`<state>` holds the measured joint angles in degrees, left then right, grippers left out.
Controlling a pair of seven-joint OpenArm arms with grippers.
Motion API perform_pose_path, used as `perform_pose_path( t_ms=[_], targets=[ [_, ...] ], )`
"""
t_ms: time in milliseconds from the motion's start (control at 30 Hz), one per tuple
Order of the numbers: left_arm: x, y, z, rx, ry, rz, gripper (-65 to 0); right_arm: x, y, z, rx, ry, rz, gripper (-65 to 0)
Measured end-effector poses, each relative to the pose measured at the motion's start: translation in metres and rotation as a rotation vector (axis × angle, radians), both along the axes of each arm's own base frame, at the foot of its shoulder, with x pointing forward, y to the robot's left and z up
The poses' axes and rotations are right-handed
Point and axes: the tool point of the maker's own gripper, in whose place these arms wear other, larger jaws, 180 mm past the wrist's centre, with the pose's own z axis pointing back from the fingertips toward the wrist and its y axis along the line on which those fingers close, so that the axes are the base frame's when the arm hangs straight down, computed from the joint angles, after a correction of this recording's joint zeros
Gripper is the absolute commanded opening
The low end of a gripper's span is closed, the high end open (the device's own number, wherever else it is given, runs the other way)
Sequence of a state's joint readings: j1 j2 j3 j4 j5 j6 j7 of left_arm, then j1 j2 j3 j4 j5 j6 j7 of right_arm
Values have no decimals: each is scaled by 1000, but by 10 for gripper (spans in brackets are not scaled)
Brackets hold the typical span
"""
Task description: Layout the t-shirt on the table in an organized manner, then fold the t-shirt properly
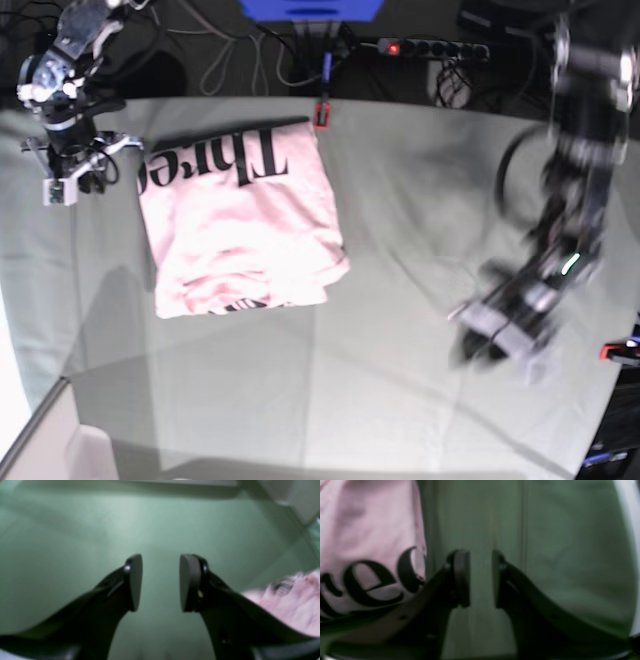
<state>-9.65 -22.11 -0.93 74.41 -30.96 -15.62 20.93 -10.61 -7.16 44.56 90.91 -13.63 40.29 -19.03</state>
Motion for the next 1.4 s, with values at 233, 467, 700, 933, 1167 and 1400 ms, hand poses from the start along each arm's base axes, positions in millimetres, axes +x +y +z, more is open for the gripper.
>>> perform_pose_path(
  t_ms=[233,467,700,933,1167,1400],
  targets=[
    [-129,138,-30,47,140,358,-411,-8,14,-32,52,93,35,-640],
    [-225,173,-61,-2,251,591,-411,-1,55,-39,114,84,98,-640],
    [-258,188,-66,5,279,673,-411,-14,88,-48,135,120,194,-642],
    [-262,189,-67,6,287,675,-411,-26,104,-52,146,137,236,-642],
    [-260,185,-69,4,290,665,-411,-30,101,-44,112,151,248,-642],
    [-296,163,-107,-13,437,625,-412,-44,71,-26,55,135,174,-640]
  ],
)
